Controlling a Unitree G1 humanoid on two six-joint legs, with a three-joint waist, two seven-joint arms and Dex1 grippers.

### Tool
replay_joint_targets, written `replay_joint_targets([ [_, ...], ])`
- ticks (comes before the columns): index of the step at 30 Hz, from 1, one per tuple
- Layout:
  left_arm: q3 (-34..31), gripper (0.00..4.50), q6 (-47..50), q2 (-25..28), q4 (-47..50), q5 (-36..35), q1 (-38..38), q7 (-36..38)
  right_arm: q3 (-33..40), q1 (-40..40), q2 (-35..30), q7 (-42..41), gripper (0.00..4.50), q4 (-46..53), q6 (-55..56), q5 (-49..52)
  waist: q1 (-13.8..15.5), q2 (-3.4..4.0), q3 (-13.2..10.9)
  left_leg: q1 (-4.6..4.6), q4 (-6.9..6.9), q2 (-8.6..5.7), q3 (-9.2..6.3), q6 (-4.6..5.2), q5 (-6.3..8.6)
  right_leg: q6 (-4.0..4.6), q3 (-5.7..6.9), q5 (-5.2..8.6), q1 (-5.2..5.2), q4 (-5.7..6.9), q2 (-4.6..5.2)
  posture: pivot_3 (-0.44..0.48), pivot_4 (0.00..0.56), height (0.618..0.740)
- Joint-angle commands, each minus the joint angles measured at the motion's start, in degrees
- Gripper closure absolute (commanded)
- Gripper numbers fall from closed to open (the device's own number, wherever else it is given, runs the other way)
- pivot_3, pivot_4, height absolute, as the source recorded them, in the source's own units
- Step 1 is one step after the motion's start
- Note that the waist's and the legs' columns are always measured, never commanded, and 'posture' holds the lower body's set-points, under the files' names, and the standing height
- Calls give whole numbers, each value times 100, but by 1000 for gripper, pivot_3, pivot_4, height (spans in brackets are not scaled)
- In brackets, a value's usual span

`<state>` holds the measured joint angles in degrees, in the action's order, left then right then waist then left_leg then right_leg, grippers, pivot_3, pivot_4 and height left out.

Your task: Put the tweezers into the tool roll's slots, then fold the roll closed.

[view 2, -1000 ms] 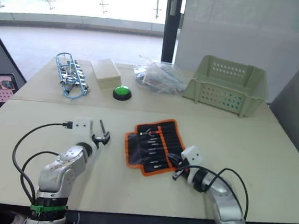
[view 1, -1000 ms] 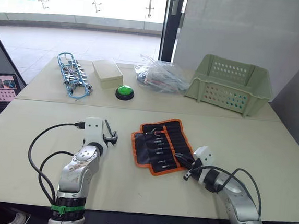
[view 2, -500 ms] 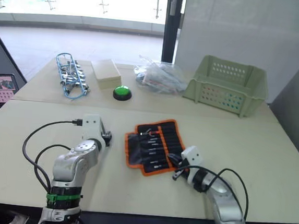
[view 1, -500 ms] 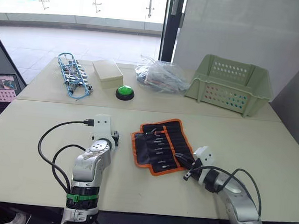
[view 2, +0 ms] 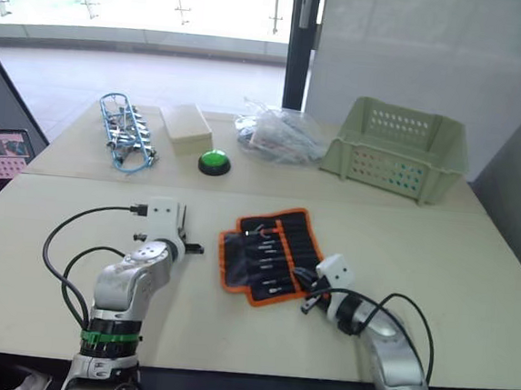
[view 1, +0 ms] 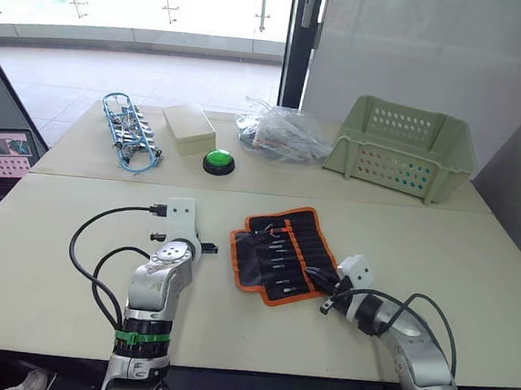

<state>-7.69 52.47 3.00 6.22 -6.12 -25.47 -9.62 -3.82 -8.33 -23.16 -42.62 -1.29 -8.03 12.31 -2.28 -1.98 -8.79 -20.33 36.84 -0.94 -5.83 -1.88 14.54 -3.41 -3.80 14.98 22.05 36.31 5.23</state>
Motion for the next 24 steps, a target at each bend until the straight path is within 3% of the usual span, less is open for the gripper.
replay_joint_targets([
  [1, -104, 4469, -106, 248, 17, 135, 92, 55, -262, 123, 1, -108, 4500, -148, -198, -101, -10, 0, 0, 0, 0, 0, 0, 0, 0, 0, 0, 0, 0, 0, 0, 0, 150, 740],
  [16, -157, 4469, 108, 1551, 1228, -661, 720, 1948, -288, 103, 24, -133, 4500, -200, -174, -111, -30, -4, -3, -4, -5, 1, -2, -3, 2, 1, 0, 0, 8, -4, 0, 0, 150, 740],
  [24, -298, 4469, -75, 2892, 1757, -972, 1617, 3167, -286, 85, 25, -155, 4500, -203, -181, -111, -37, -1, -5, -4, -14, 3, -1, -3, 2, 1, 0, 0, 11, -7, 0, 0, 150, 740],
])
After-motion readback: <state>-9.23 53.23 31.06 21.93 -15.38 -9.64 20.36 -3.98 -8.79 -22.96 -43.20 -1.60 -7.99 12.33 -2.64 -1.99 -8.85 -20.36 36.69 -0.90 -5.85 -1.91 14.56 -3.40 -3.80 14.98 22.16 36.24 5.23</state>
